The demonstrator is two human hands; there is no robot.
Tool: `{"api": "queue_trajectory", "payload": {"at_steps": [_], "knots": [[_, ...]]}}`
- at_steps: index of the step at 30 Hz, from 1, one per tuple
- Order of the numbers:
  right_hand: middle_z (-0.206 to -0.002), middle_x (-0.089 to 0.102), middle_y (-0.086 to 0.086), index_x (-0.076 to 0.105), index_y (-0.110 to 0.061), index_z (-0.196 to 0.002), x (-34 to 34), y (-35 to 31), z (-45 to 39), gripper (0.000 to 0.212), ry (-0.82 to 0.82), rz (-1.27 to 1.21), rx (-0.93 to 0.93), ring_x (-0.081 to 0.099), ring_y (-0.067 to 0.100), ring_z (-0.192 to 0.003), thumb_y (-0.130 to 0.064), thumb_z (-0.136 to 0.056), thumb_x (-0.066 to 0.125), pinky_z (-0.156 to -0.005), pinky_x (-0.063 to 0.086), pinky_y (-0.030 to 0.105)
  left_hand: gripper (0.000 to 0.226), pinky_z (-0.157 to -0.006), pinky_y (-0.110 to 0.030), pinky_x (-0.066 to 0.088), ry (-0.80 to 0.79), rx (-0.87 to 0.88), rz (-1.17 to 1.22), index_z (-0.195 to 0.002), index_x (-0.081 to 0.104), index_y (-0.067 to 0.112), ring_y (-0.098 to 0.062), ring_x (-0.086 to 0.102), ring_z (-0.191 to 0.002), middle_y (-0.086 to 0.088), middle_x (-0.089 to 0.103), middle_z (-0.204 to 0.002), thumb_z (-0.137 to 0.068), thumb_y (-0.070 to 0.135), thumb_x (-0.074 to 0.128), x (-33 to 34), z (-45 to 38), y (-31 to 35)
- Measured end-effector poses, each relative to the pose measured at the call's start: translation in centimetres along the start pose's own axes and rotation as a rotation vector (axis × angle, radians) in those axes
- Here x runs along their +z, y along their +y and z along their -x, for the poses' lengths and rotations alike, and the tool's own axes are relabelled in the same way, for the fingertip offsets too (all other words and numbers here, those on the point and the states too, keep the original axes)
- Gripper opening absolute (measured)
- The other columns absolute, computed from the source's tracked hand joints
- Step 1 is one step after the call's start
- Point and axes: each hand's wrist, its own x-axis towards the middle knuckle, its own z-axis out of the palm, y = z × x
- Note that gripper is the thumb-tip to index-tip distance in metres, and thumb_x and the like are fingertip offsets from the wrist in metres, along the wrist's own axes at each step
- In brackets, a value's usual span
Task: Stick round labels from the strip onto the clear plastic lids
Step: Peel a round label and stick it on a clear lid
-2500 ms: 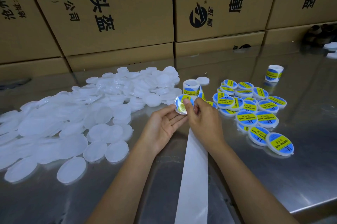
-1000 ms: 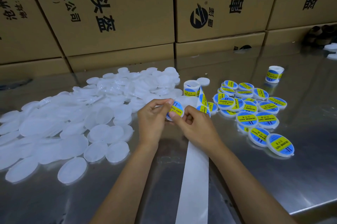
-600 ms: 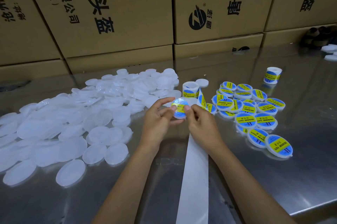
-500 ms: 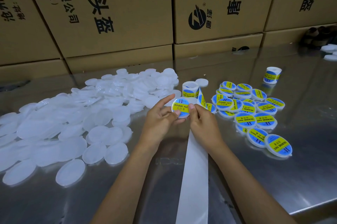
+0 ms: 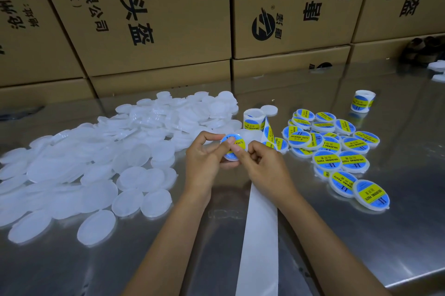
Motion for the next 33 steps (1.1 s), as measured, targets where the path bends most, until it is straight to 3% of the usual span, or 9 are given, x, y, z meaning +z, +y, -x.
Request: {"api": "queue_trajectory", "payload": {"at_steps": [6,8,12,15,20,23,28,33], "knots": [[-0.046,0.035,-0.008,0.034,-0.017,-0.059,0.0,0.3,-0.1,0.050,0.012,0.060,-0.049,0.031,0.011,-0.049,-0.037,-0.098,0.058,-0.048,0.023,0.022,0.014,-0.057,-0.030,0.060,0.024,-0.004,0.012,-0.087,0.065,0.010,-0.031,0.076,-0.075,-0.011,0.078,-0.090,-0.090,0.019,0.075,0.3,0.0,0.0],[-0.047,0.039,-0.008,0.044,-0.012,-0.061,-0.1,0.5,-0.1,0.046,0.001,0.071,-0.057,0.034,0.011,-0.049,-0.033,-0.101,0.054,-0.049,0.022,0.022,0.016,-0.056,-0.030,0.060,0.038,-0.017,0.004,-0.084,0.066,0.011,-0.032,0.076,-0.072,-0.013,0.077,-0.086,-0.091,0.022,0.074,0.4,0.0,0.1],[-0.057,0.054,-0.002,0.059,-0.002,-0.073,-0.4,0.4,-0.3,0.042,-0.028,0.075,-0.038,0.044,0.010,-0.056,-0.028,-0.103,0.048,-0.057,0.035,0.032,0.012,-0.055,-0.027,0.059,0.026,-0.023,-0.017,-0.095,0.068,0.005,-0.028,0.076,-0.072,-0.010,0.077,-0.082,-0.094,0.017,0.071,0.2,0.0,0.1],[-0.067,0.062,0.008,0.060,-0.001,-0.074,-0.6,0.3,-0.3,0.042,-0.051,0.049,-0.001,0.053,0.022,-0.068,-0.024,-0.105,0.044,-0.067,0.043,0.039,0.012,-0.057,-0.026,0.059,-0.005,-0.039,-0.024,-0.102,0.068,0.003,-0.024,0.077,-0.075,-0.010,0.078,-0.085,-0.093,0.010,0.071,0.1,0.1,0.2],[-0.060,0.053,-0.001,0.057,-0.003,-0.071,-0.7,0.1,-0.4,0.047,-0.051,-0.047,0.077,0.048,0.017,-0.064,-0.036,-0.103,0.046,-0.065,0.039,0.035,0.023,-0.065,-0.028,0.061,-0.068,-0.100,-0.010,-0.110,0.068,0.008,-0.029,0.076,-0.086,-0.012,0.077,-0.096,-0.089,-0.001,0.071,0.1,-0.1,0.4],[-0.051,0.036,-0.008,0.040,-0.017,-0.057,-0.7,0.0,-0.2,0.052,-0.044,0.033,0.064,0.036,0.011,-0.055,-0.048,-0.097,0.054,-0.057,0.032,0.032,0.025,-0.068,-0.028,0.060,-0.100,-0.093,0.019,-0.113,0.066,0.010,-0.028,0.076,-0.088,-0.012,0.077,-0.096,-0.090,-0.001,0.069,0.2,0.1,0.3],[-0.053,0.030,-0.004,0.037,-0.012,-0.058,-0.7,-0.4,-0.1,0.052,-0.036,-0.020,0.044,0.030,0.011,-0.056,-0.038,-0.095,0.062,-0.055,0.027,0.031,0.008,-0.061,-0.028,0.060,0.011,-0.078,-0.001,-0.100,0.071,0.006,-0.027,0.077,-0.081,-0.012,0.077,-0.095,-0.093,0.009,0.069,0.1,0.0,0.1],[-0.052,0.026,-0.008,0.032,-0.016,-0.057,-0.8,-0.7,-0.1,0.052,-0.058,-0.033,0.065,0.026,0.009,-0.054,-0.032,-0.098,0.060,-0.053,0.023,0.028,0.010,-0.060,-0.027,0.060,0.024,-0.107,0.008,-0.101,0.072,0.006,-0.026,0.077,-0.081,-0.012,0.077,-0.096,-0.096,0.012,0.066,0.3,-0.1,-0.2]]}}
